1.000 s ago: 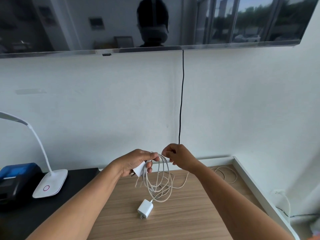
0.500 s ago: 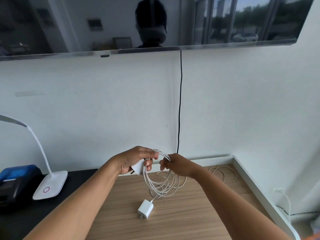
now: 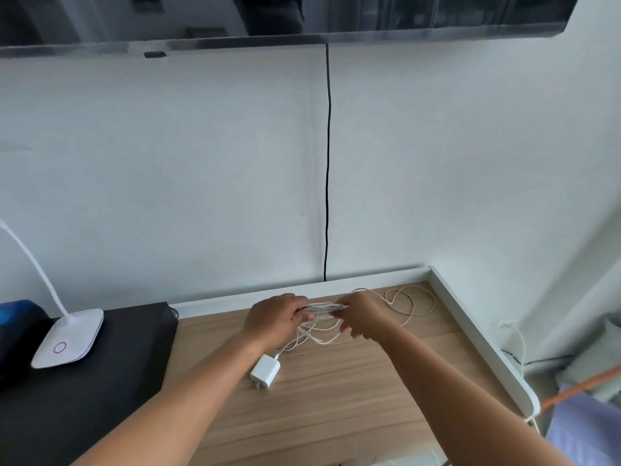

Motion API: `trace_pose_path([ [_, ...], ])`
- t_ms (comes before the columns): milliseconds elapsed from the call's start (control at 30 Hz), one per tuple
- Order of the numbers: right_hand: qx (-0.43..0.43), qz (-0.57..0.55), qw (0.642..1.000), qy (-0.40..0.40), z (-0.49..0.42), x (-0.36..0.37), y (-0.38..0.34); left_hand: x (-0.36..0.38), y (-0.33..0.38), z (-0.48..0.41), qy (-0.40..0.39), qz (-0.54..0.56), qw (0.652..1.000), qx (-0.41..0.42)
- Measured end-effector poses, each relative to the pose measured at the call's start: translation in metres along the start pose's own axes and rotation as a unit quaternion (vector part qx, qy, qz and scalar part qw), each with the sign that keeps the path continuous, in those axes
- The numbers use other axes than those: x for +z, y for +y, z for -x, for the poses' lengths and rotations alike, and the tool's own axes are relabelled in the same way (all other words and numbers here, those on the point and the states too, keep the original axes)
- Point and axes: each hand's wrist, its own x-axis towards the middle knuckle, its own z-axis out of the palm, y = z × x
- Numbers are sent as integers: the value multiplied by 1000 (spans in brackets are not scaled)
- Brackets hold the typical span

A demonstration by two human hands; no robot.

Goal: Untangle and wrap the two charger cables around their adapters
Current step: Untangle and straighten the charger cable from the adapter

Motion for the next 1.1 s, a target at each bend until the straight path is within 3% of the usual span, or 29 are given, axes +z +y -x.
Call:
trace_pose_path([
  [67, 18, -150, 988, 5, -1, 3, 16, 15, 3, 1, 15, -10, 1000, 13],
  [200, 29, -337, 940, -29, -5, 7, 43, 46, 10, 0, 41, -41, 997, 52],
  [367, 48, -558, 825, -75, -16, 7, 79, 86, 10, -8, 9, -115, 984, 133],
  [400, 56, -563, 822, -63, -18, 8, 82, 90, 9, -7, -2, -135, 980, 147],
  [500, 78, -412, 908, 5, -29, 18, 96, 112, 17, -8, -28, -172, 971, 163],
  [567, 74, -324, 942, 53, -39, 31, 109, 126, 23, -7, -59, -190, 965, 169],
  [733, 69, -200, 975, 67, -51, 55, 131, 163, 28, -6, -139, -198, 959, 146],
  [867, 69, -115, 989, 57, -52, 65, 142, 187, 29, -1, -178, -127, 975, 46],
  [1100, -3, 63, 998, 22, -52, 63, 151, 200, 25, 11, -127, 36, 990, -45],
])
